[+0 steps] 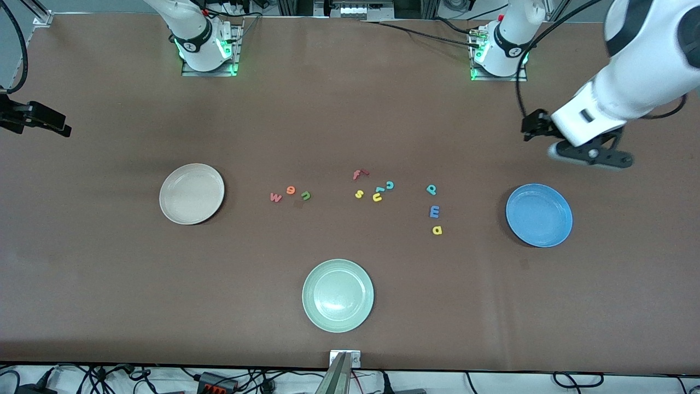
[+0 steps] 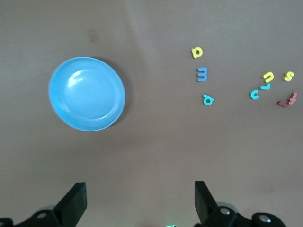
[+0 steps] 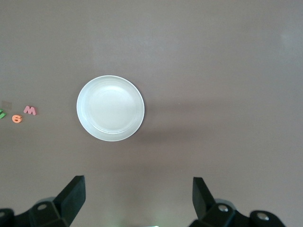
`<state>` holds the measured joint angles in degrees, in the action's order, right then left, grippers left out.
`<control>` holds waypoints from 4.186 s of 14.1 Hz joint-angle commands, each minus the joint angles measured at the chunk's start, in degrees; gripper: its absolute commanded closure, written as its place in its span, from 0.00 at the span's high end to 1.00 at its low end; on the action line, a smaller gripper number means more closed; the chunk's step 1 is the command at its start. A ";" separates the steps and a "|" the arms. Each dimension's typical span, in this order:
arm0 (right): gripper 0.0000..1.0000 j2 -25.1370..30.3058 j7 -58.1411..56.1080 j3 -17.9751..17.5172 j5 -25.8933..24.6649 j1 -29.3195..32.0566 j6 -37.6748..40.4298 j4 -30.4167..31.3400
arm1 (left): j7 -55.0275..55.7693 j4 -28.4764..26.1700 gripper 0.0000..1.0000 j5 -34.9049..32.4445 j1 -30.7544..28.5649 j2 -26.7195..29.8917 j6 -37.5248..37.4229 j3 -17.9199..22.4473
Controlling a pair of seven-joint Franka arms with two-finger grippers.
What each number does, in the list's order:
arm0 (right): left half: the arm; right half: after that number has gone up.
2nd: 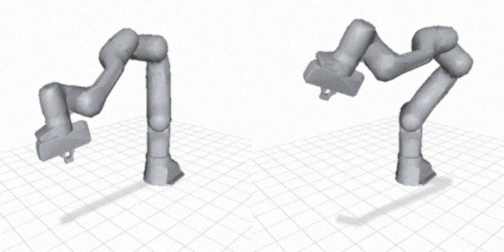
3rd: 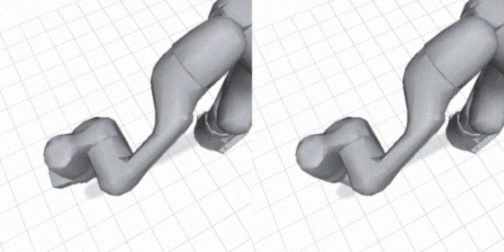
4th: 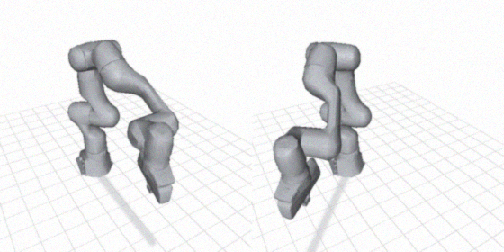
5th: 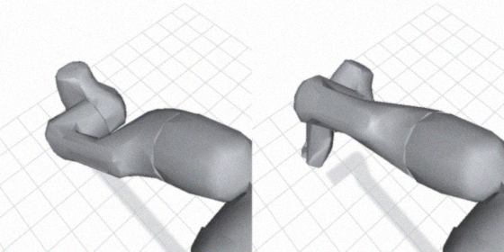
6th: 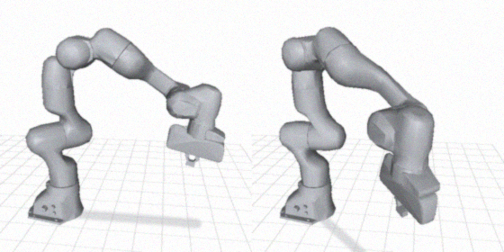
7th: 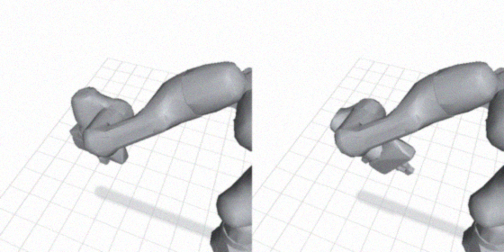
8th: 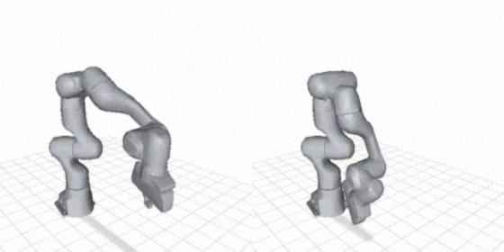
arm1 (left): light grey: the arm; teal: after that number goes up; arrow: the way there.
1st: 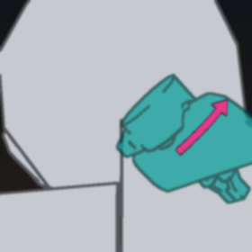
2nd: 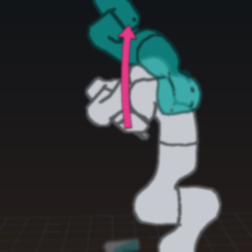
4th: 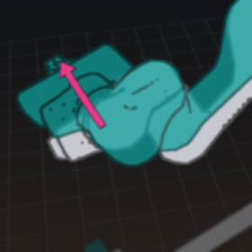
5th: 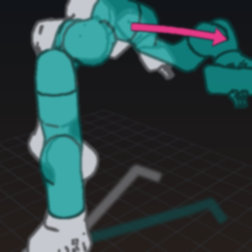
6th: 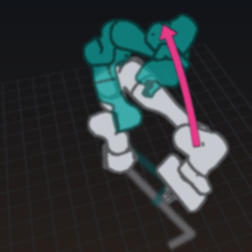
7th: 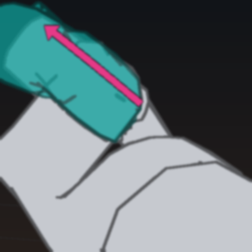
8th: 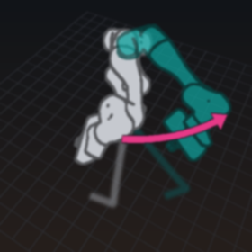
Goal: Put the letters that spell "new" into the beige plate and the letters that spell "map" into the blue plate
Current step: 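Move the left gripper over the blue plate toward the letters, then grasp the blue m with the left gripper while the right gripper reaches letters, then drop the m onto the blue plate while the right gripper grasps the w, then put the w on the tan plate while the left gripper grasps the d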
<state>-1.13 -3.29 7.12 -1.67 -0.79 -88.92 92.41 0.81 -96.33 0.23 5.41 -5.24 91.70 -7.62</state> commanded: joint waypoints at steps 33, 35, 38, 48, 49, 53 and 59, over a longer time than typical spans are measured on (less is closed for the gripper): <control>1.00 -32.27 -37.14 -7.04 5.89 -23.64 -32.33 6.09 | 12.11 -11.42 0.19 -4.16 11.55 -30.62 50.68 0.41; 1.00 -32.18 -37.32 -7.30 5.89 -23.82 -38.23 9.70 | 12.02 -10.98 0.16 -7.78 10.68 -28.96 48.41 0.59; 1.00 -32.09 -37.76 -7.21 5.27 -26.19 -44.30 13.74 | 11.67 -8.10 0.16 -8.14 9.10 -24.83 37.02 0.77; 0.64 -31.65 -38.02 -6.95 1.49 -27.60 -49.33 17.89 | -7.84 -10.97 0.18 -10.42 -7.68 -21.92 30.36 0.77; 0.58 -31.65 -38.02 -6.86 1.40 -27.60 -49.42 17.89 | -7.84 -12.46 0.20 -11.03 -8.56 -22.27 33.51 0.86; 0.40 -31.74 -38.02 -6.86 -0.87 -28.04 -49.51 17.89 | -7.14 -15.11 0.83 -11.74 -9.36 -22.45 37.23 0.68; 0.15 -31.65 -37.58 -6.86 -1.59 -27.86 -49.24 17.80 | 2.91 -13.62 1.00 -11.13 -8.93 -18.41 29.16 -6.60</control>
<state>-34.40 -40.48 0.21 -2.66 -28.60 -137.65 108.27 -2.98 -109.55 -10.09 -3.37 -26.36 124.11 -10.49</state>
